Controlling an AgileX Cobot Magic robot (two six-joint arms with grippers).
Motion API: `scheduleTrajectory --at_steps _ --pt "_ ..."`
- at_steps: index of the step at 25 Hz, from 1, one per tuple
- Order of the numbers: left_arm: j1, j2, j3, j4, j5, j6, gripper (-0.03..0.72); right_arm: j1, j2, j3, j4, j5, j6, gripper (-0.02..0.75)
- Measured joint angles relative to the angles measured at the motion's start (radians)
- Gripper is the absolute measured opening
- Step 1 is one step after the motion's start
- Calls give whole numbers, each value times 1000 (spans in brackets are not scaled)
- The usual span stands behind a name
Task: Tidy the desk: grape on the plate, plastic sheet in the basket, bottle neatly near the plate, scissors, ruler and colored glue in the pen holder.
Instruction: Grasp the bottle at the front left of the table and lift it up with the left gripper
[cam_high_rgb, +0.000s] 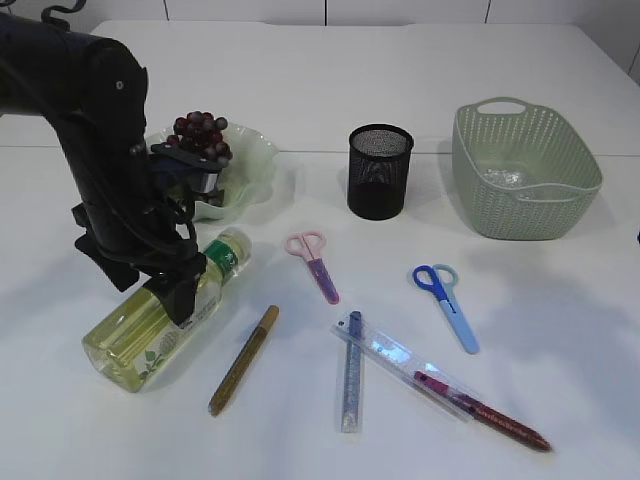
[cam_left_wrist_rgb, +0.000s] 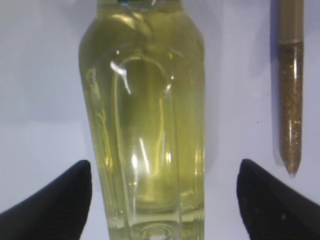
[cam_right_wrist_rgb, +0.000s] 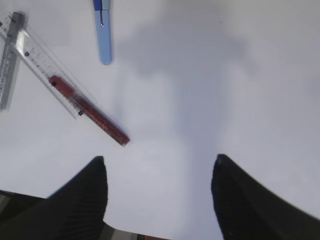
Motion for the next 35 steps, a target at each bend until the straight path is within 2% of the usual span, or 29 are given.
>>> scheduleTrajectory --at_steps 25,31,35 --pt "0 115 -7 11 -48 -20 652 0 0 0 0 0 -6 510" --pt "0 139 -7 11 -53 -26 622 0 0 0 0 0 -6 511" --pt "0 144 -7 11 -57 -35 552 0 0 0 0 0 -8 511"
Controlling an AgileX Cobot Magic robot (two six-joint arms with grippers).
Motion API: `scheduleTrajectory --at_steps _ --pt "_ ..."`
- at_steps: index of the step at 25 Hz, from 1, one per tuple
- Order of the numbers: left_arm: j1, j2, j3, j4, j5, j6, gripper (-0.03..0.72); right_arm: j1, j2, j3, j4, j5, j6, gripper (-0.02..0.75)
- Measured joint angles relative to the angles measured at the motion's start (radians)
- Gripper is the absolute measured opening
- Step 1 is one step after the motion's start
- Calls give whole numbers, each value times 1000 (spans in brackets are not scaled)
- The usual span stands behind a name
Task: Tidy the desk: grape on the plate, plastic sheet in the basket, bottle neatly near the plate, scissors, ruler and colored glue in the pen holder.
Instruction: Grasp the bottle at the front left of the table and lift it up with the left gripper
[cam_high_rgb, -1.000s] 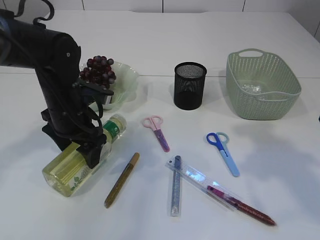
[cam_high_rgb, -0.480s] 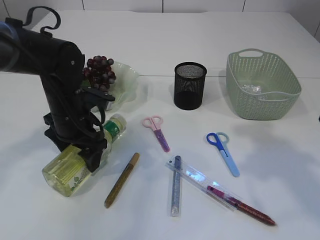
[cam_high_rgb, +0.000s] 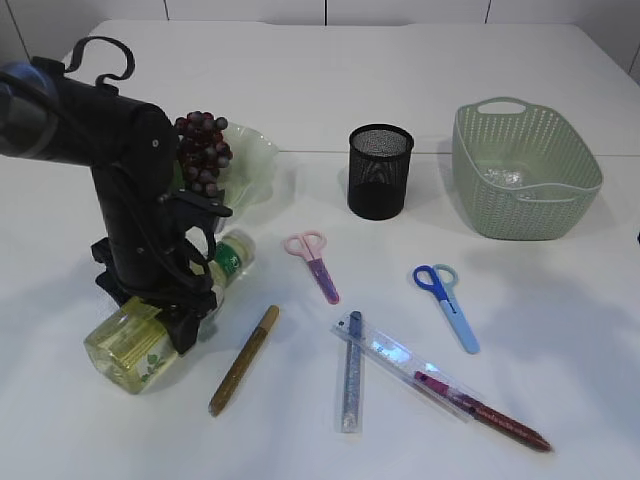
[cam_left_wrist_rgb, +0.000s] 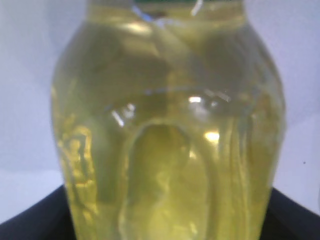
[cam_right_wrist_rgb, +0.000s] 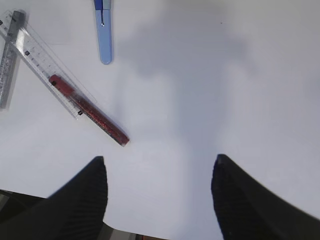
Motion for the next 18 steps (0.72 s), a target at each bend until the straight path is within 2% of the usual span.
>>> scheduleTrajectory --at_steps 7,18 --pt "0 0 -4 2 2 -4 473 0 0 0 0 0 0 511" --pt "0 0 -5 -11 0 -4 468 0 0 0 0 0 0 510"
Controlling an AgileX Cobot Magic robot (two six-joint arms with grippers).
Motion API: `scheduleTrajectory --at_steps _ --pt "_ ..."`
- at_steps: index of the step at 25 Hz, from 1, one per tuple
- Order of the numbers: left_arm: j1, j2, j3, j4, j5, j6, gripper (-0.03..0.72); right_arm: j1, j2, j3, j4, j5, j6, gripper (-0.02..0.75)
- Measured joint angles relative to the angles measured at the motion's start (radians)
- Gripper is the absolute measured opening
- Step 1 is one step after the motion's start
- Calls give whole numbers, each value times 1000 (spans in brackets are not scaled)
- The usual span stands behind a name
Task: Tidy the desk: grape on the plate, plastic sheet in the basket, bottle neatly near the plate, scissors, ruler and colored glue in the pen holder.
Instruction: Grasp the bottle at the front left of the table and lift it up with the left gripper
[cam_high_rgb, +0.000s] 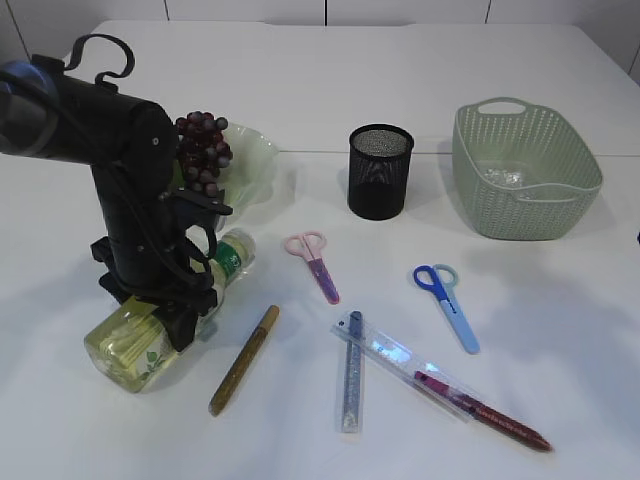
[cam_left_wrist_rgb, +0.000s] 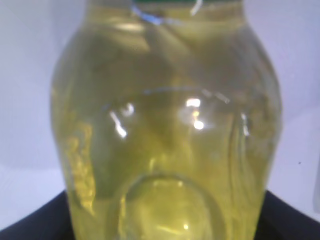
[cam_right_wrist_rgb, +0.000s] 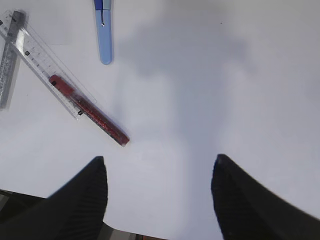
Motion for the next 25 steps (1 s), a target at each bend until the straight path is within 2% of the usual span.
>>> scheduleTrajectory --at_steps 18,25 --pt "0 -4 0 -42 -54 0 449 0 0 0 0 0 0 510" --pt "0 -46 4 -48 -144 -6 447 0 0 0 0 0 0 510"
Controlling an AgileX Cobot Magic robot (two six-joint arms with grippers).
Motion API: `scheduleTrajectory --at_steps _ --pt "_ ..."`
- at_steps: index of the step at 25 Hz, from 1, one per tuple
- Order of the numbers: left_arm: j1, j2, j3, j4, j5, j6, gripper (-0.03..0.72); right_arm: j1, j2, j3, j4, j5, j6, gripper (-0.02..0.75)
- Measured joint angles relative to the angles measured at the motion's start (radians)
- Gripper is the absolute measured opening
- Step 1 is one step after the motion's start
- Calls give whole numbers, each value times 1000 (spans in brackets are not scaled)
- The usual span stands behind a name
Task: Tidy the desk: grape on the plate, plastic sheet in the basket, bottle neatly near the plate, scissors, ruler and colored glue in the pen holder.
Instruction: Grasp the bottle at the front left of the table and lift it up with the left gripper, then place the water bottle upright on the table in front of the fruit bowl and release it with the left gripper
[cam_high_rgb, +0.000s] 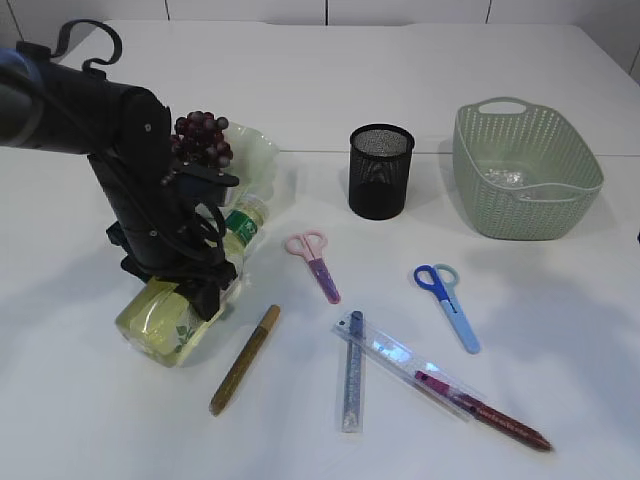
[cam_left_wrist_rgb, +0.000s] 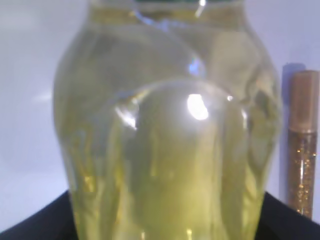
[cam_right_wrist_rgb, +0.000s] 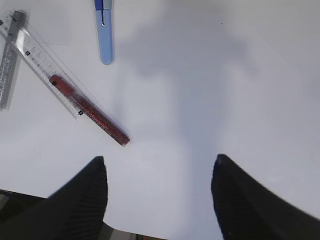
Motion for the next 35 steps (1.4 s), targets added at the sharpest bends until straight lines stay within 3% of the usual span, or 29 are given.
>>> scheduleTrajectory --at_steps 10,20,27,35 --pt "0 -146 27 12 -22 -2 447 0 0 0 0 0 0 510" --pt "0 -434 315 10 -188 -3 447 0 0 0 0 0 0 510" --pt "0 -684 580 7 -459 -3 447 0 0 0 30 0 0 510" --pt "0 -828 874 -40 -986 -3 447 0 0 0 34 0 0 510"
